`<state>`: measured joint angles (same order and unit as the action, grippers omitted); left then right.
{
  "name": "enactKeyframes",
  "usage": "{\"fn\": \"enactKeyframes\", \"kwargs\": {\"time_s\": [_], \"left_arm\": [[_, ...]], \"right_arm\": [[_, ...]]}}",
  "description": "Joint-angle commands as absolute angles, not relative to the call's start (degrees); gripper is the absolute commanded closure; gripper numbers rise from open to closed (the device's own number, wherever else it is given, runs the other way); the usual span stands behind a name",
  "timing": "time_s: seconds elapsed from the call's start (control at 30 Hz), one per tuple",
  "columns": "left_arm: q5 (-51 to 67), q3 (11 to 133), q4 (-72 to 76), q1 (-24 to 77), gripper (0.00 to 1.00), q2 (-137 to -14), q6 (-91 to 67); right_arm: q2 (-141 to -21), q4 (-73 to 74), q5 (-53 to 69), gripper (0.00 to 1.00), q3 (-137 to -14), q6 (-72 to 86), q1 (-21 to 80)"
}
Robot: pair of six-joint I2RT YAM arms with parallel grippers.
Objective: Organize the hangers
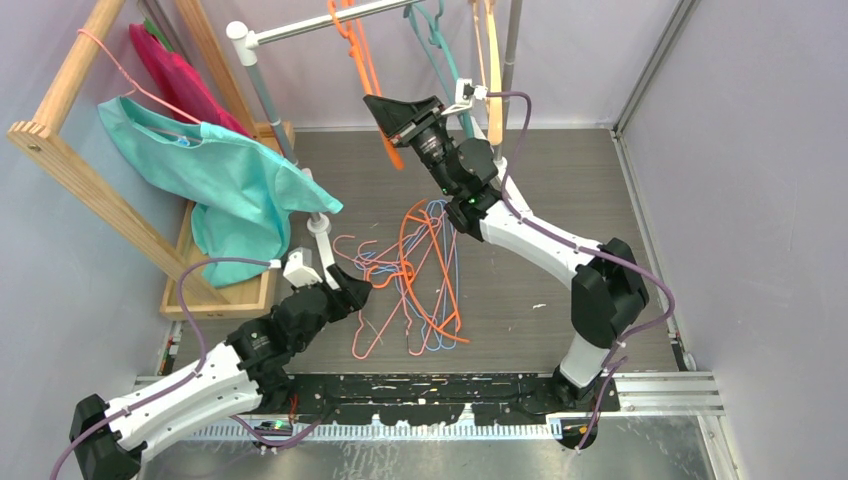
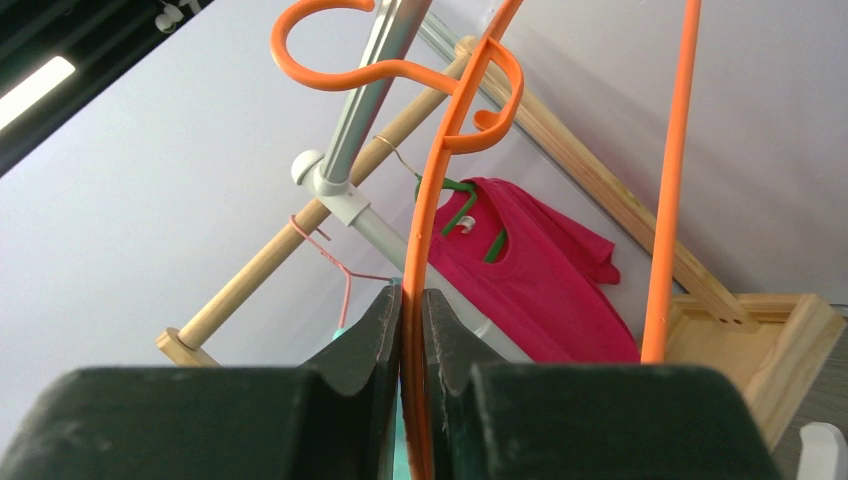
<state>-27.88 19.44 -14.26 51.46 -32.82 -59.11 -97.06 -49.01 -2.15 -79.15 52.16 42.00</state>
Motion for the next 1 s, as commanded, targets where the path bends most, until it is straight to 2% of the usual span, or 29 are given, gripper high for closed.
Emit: {"fn": "enactKeyframes", "kwargs": {"time_s": [0.0,0.2,0.6,0.7,0.9,0.97], "left_arm": [[-30.4,21.3,-15.2,51.2,0.27,-31.7,-57.6],[-30.9,21.0,-16.4,51.2,0.27,-30.5,-57.5],[-31.0,21.2,-17.6,51.2,0.27,-29.6,-57.9],[-30.7,21.2,-17.7,51.3,0.27,-29.7,-58.1],[-31.1,21.3,-18.4,51.2,0.27,-29.9,-58.0],[-31.8,21.3,-18.6,51.3,0.26,-29.9,-57.8]], "right_arm": [[-98.0,-55.4,-1.1,0.99,-84.4,56.1,41.4],[-98.4,-55.3,-3.5,0.99,-83.7,56.9,40.5],[-91.4,-49.1,-9.9,0.97,-76.2,56.7,38.3],[-89.1,-48.7,-10.7,0.81,-73.7,56.7,38.2],[-81.2,-45.0,-12.0,0.37,-67.7,53.1,38.2],[-78.7,-44.0,-13.9,0.33,-64.8,51.9,38.2]]}}
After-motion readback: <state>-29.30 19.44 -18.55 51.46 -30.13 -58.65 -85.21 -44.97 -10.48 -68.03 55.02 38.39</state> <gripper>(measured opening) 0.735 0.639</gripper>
